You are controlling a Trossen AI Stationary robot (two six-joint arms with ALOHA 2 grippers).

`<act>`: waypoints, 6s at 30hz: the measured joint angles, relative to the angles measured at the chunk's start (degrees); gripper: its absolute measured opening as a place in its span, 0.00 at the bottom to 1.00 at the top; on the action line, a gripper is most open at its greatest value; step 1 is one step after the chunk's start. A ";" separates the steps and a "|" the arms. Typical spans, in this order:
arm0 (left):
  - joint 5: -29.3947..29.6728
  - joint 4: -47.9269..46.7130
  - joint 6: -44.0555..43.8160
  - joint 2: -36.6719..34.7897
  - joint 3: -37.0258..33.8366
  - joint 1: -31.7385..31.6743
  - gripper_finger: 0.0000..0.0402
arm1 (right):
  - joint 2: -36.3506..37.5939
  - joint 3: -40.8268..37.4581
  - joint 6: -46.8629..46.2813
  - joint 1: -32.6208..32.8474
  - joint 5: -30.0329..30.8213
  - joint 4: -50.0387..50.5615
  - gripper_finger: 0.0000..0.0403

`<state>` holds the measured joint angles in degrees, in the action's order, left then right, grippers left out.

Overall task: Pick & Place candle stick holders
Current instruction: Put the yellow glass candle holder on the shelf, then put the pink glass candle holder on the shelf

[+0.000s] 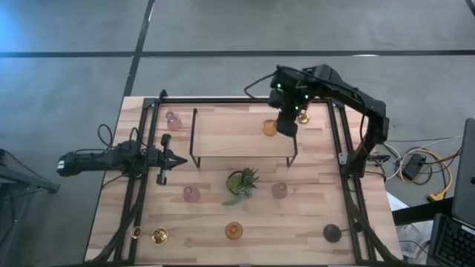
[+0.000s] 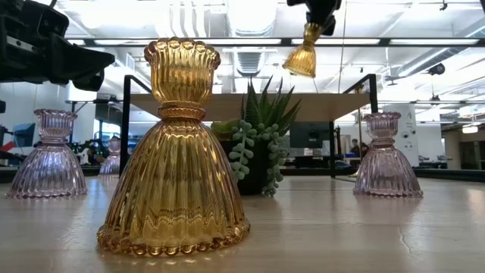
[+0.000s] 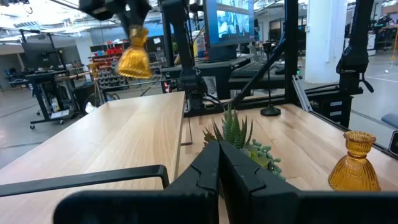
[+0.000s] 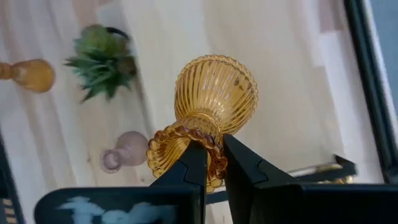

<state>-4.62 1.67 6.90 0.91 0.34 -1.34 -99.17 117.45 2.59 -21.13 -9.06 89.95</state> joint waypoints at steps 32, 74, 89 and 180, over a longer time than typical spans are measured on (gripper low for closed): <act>0.00 0.00 0.00 0.00 0.00 0.00 0.03 | 3.44 -15.13 1.68 -6.72 0.24 -0.39 0.06; 0.00 -0.01 -0.01 -0.01 0.00 0.01 0.03 | 3.49 -15.23 0.81 -6.63 4.53 -3.48 0.44; 0.01 0.00 -0.01 -0.01 0.00 0.01 0.03 | 3.60 -2.42 -0.53 -6.46 4.35 0.06 0.49; 0.02 0.00 -0.02 -0.02 0.00 0.00 0.03 | 9.17 -77.51 -76.29 66.56 59.04 -66.41 0.53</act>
<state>-4.60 1.67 6.87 0.89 0.34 -1.34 -90.00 39.94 -73.70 45.43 49.97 23.55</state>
